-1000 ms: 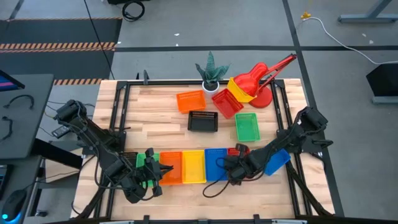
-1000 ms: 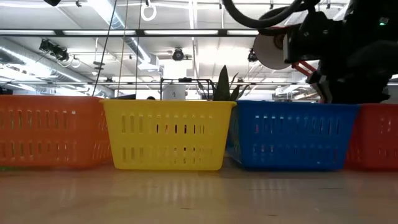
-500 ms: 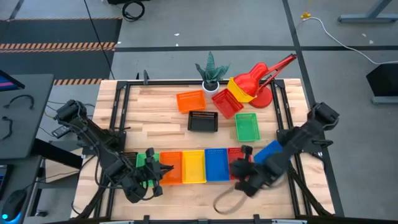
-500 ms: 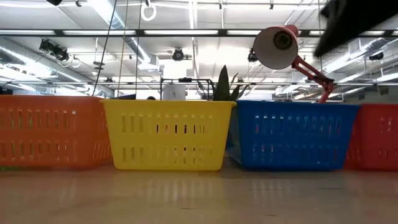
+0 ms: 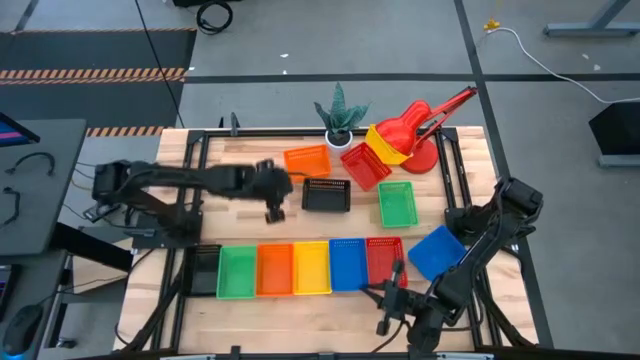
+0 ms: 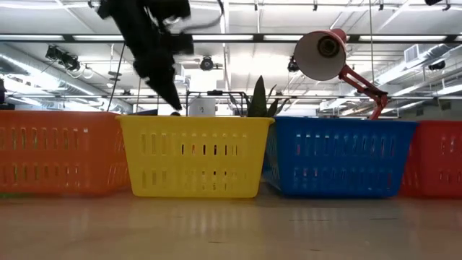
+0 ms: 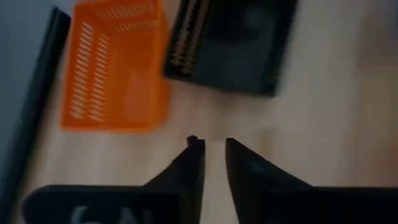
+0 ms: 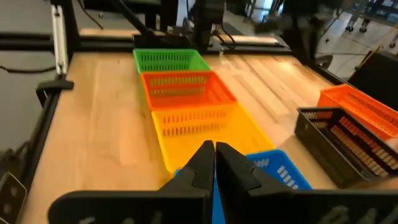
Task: Stack baskets by color
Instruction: Stack the top orange bin on top of the bottom orange bin
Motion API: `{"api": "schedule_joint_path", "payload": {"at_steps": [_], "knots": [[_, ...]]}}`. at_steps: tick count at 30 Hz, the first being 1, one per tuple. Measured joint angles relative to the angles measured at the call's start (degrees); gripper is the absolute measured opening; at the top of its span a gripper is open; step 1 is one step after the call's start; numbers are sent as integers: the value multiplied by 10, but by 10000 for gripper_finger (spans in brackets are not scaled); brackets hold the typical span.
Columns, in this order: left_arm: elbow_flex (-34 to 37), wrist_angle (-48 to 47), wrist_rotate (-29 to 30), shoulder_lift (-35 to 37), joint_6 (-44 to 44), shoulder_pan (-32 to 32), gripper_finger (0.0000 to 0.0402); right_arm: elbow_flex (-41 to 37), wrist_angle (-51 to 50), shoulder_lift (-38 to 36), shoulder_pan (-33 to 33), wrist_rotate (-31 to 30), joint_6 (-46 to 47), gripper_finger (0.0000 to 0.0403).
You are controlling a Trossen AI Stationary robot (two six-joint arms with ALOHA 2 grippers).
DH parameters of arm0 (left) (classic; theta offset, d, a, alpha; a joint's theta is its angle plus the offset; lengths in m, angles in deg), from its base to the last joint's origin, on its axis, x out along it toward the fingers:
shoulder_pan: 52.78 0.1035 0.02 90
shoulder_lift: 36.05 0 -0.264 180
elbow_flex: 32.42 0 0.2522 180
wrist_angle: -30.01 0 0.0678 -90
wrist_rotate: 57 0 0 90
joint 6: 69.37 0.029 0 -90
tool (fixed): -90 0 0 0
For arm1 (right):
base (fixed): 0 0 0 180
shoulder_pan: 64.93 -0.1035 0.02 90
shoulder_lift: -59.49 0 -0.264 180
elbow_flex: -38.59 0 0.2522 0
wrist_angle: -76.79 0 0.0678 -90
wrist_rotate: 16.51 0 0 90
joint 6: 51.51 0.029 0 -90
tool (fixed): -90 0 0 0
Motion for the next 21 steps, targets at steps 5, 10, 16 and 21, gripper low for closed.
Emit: {"api": "schedule_joint_path", "payload": {"at_steps": [5,10,16,21], "knots": [[0,37,-24,-38,187,104,134,0,58,10,-3,-21,-45,20],[0,93,-56,-101,256,146,175,0,75,9,-4,-27,-72,20],[0,127,-57,-163,283,151,173,0,82,9,-4,-27,-71,20],[0,150,-53,-187,281,148,140,0,85,9,-4,-26,-71,20]]}}
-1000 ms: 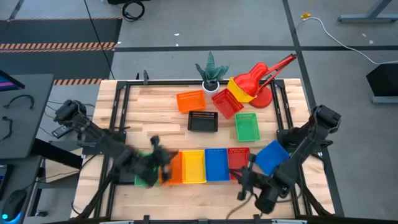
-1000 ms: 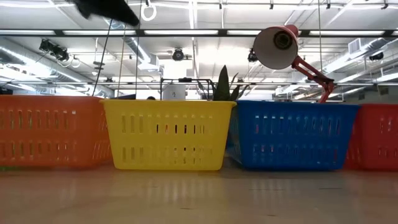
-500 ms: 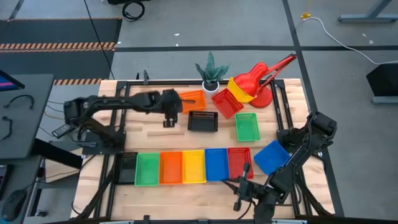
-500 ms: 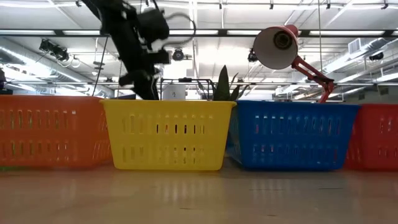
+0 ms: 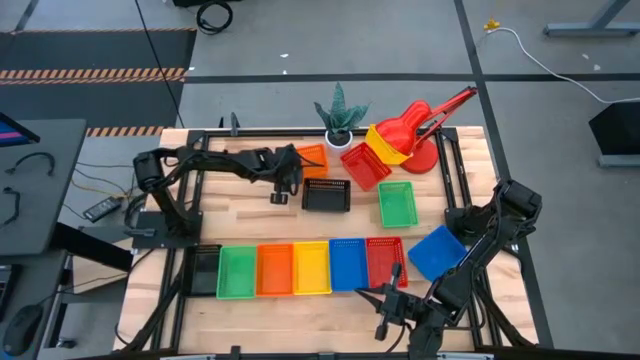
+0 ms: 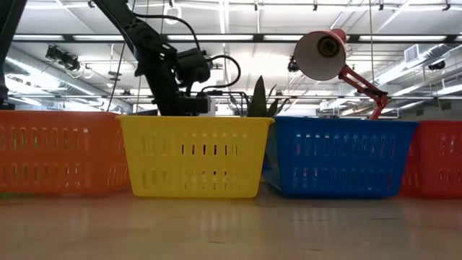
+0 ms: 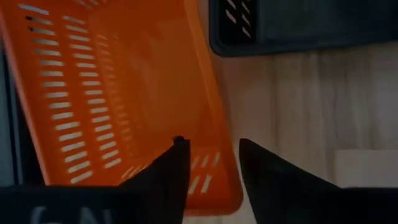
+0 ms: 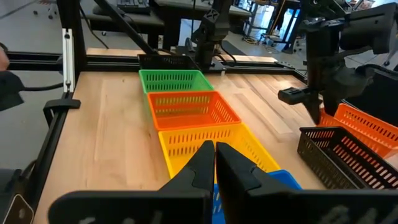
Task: Stack baskets by color
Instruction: Stack the top orange bin on top of the bottom orange bin
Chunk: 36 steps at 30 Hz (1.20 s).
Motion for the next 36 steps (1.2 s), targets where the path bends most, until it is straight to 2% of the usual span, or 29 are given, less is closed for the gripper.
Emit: {"api": "schedule_joint_path", "payload": {"at_steps": [3,6,11,15,17,19,25,29,32,36], "knots": [[0,-7,1,1,-6,-10,93,0,3,0,0,0,0,20],[-9,-53,8,20,-40,-28,25,0,10,0,-1,-1,-4,20],[-68,-215,88,72,-180,-95,10,0,48,0,-14,-1,-39,20],[-139,-379,125,120,-353,-184,9,0,68,-1,-26,-1,-69,20],[-182,-455,122,139,-485,-235,9,0,68,-1,-31,-2,-75,20],[-213,-490,106,154,-632,-291,9,0,67,-1,-35,-2,-75,20],[-232,-414,93,162,-969,-479,10,0,60,-1,-41,-6,-76,20],[-232,-330,172,128,-1143,-577,10,0,50,-1,-44,-6,-77,20],[-232,-296,227,99,-1245,-621,10,0,44,-1,-45,-6,-80,20],[-231,-312,240,57,-1367,-646,11,-6,46,-1,-46,-6,-85,20]]}}
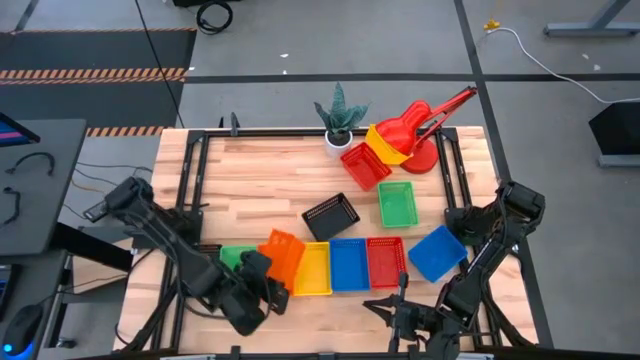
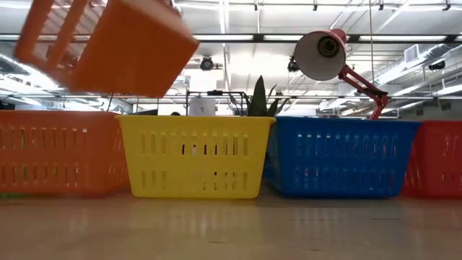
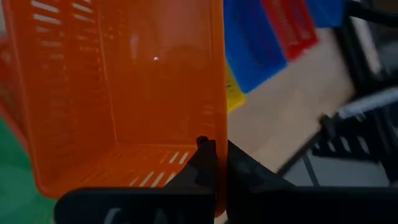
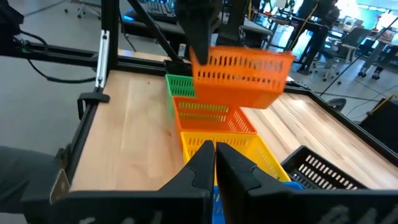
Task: Stack baskets by color
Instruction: Stack the top orange bin on top of the bottom orange bin
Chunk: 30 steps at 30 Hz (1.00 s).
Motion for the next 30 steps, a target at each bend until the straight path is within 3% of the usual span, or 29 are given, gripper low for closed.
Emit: {"api": "schedule_joint_path", "payload": {"at_steps": [9,17,30], "knots": [[0,-15,-29,-14,-72,19,15,-39,26,0,0,0,45,20],[0,-24,-71,-14,-74,34,30,-59,65,0,-1,0,45,20],[0,-28,-86,-6,-50,37,174,-59,86,0,-12,0,20,20]]}}
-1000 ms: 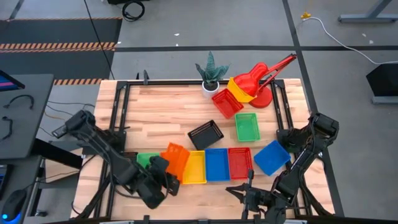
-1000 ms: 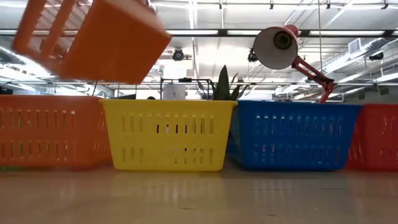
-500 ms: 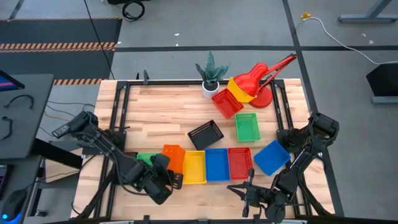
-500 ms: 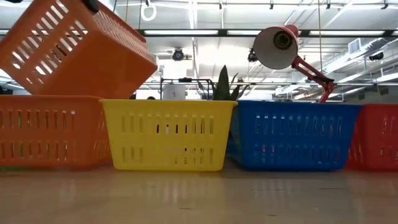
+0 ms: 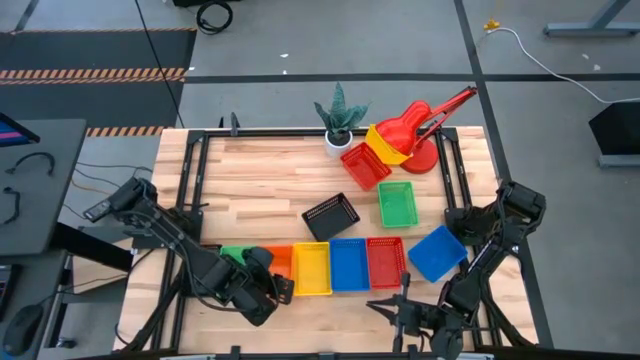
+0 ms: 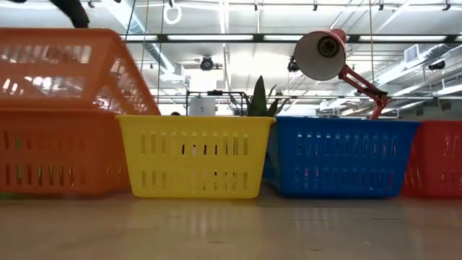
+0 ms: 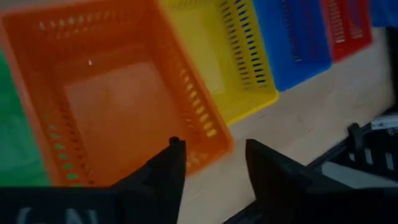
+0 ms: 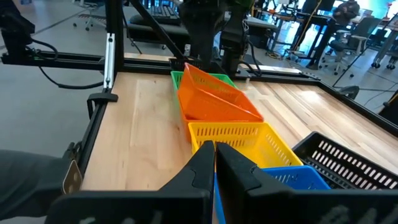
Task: Stack baskets by color
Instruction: Stack the top orange bin on top of the bottom orange bin
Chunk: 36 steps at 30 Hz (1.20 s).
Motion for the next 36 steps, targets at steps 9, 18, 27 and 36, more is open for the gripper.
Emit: {"api": "schedule_joint_path", "payload": {"at_steps": [9,18,27,36], "knots": [[-66,7,-36,12,292,31,175,0,0,0,-1,0,0,20],[-82,60,-241,-42,499,8,86,0,5,0,2,0,0,20],[-62,30,-226,-99,463,29,7,0,9,0,4,0,-3,20],[-62,-63,-184,-95,371,28,10,0,11,0,4,0,-3,20]]}}
